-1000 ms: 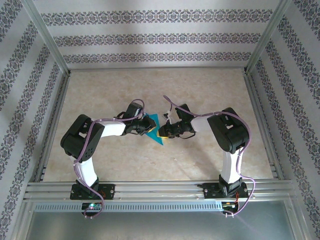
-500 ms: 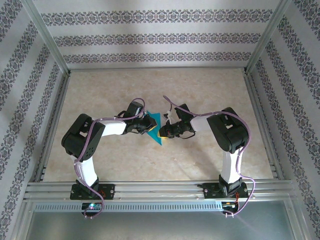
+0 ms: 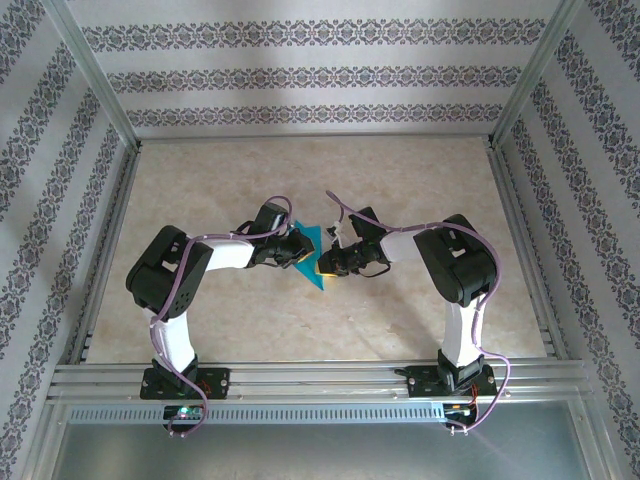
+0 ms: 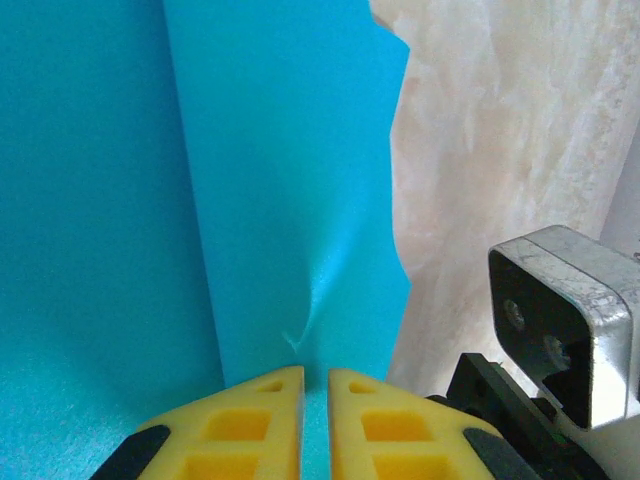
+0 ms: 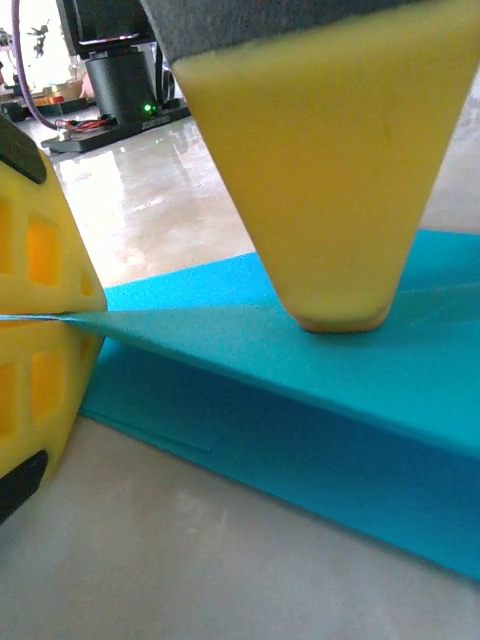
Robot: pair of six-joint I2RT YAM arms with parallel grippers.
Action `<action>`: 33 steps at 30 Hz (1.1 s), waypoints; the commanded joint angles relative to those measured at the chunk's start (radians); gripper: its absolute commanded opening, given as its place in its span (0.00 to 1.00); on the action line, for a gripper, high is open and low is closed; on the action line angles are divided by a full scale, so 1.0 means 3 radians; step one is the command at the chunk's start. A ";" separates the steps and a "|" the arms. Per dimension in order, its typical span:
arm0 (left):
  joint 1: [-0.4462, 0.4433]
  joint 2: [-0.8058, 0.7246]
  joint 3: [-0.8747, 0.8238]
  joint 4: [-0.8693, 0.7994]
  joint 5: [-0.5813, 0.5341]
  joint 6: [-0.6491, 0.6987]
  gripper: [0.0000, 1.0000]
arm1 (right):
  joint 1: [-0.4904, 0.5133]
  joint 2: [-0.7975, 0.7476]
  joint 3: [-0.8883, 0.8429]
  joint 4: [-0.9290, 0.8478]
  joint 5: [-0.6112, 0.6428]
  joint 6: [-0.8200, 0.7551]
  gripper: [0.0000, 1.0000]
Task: Fold a paper plane with a square sheet of paper (pick it up from the middle)
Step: Fourth fold the wing at the center of the table.
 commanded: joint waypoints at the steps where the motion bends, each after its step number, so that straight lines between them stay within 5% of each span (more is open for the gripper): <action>1: -0.0046 0.0102 0.0059 0.0019 0.0048 0.0062 0.14 | -0.0033 0.0155 -0.0029 -0.0229 0.0300 -0.0112 0.13; 19: -0.0045 0.0184 0.0070 -0.0088 0.0008 0.0062 0.14 | -0.0033 0.0096 -0.0019 -0.0278 0.0341 -0.0076 0.19; 33: -0.0045 0.0213 0.0017 -0.0194 -0.0065 0.0027 0.14 | -0.0086 -0.0905 -0.0333 -0.0247 0.0754 0.0493 0.34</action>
